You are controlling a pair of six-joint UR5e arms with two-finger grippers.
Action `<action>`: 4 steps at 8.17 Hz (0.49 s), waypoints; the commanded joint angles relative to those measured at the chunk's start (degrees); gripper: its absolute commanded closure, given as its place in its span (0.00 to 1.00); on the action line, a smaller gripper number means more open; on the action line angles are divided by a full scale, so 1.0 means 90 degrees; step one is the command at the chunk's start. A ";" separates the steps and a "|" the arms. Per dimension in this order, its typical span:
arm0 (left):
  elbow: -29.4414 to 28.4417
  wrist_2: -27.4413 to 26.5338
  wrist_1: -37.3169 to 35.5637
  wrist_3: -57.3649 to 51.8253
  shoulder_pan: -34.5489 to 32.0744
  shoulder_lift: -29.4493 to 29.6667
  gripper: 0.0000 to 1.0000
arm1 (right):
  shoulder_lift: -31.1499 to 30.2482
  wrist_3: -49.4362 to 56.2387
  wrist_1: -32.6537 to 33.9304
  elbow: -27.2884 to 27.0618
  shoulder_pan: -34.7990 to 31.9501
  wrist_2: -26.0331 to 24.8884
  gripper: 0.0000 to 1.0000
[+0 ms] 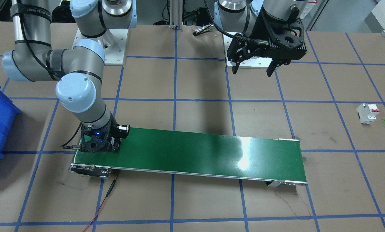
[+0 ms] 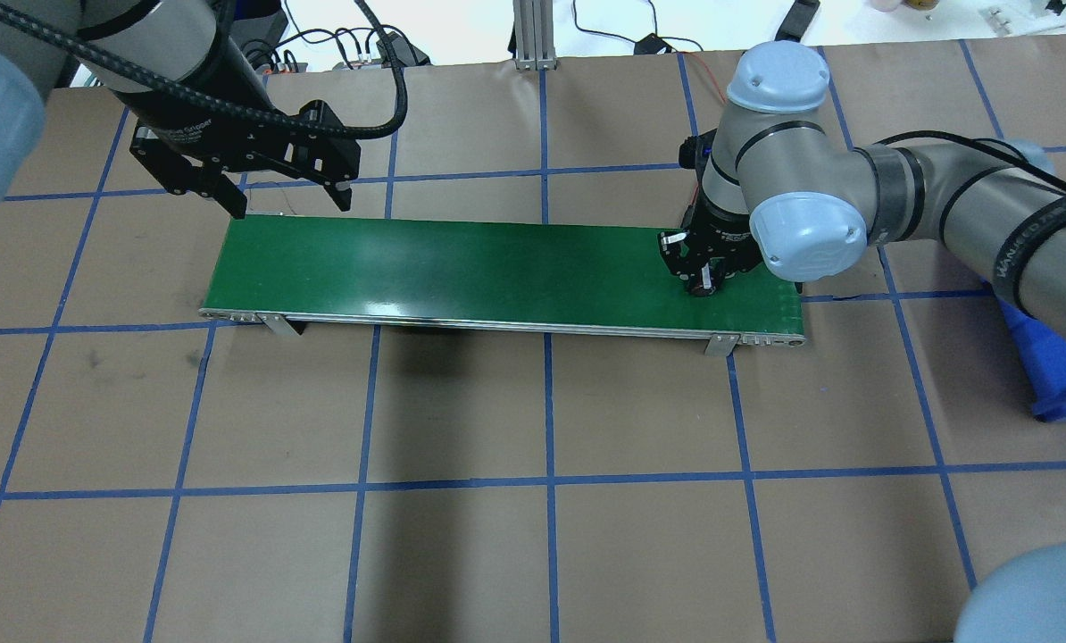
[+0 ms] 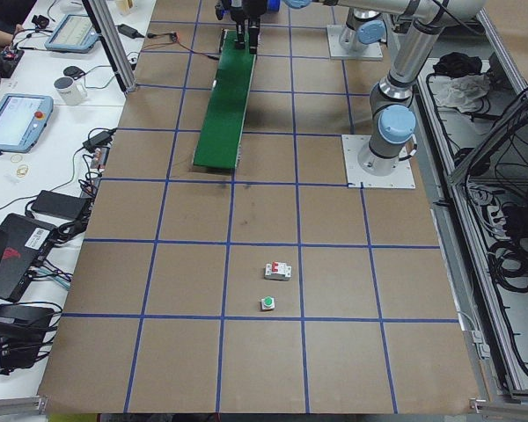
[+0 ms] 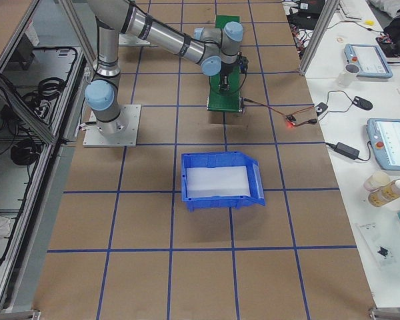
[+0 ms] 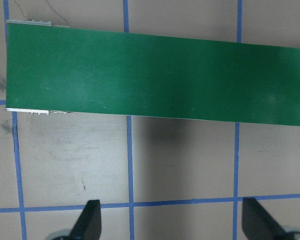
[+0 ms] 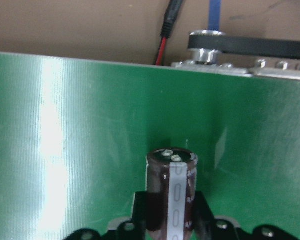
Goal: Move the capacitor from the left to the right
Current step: 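Carry the capacitor with the right gripper into the blue bin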
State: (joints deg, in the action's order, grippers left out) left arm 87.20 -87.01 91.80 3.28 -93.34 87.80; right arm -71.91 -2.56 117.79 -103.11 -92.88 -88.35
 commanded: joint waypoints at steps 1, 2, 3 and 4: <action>-0.0001 0.0000 -0.0004 0.0007 0.0000 0.0000 0.00 | -0.0144 0.0535 -0.0369 0.0506 0.0551 -0.0522 1.00; -0.0001 0.0000 -0.0005 -0.0003 0.0000 0.0000 0.00 | -0.0290 0.1099 -0.0904 0.0858 0.0922 -0.0563 1.00; -0.0001 0.0000 -0.0005 0.0007 0.0000 0.0000 0.00 | -0.0504 0.1849 -0.0997 0.0881 0.1361 -0.0757 1.00; -0.0001 0.0000 -0.0005 0.0007 0.0000 0.0000 0.00 | -0.0680 0.2591 -0.1085 0.0881 0.1868 -0.0875 1.00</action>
State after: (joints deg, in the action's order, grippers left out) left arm 87.19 -87.01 91.77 3.31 -93.34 87.80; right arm -75.12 9.30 110.61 -96.34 -83.63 -93.91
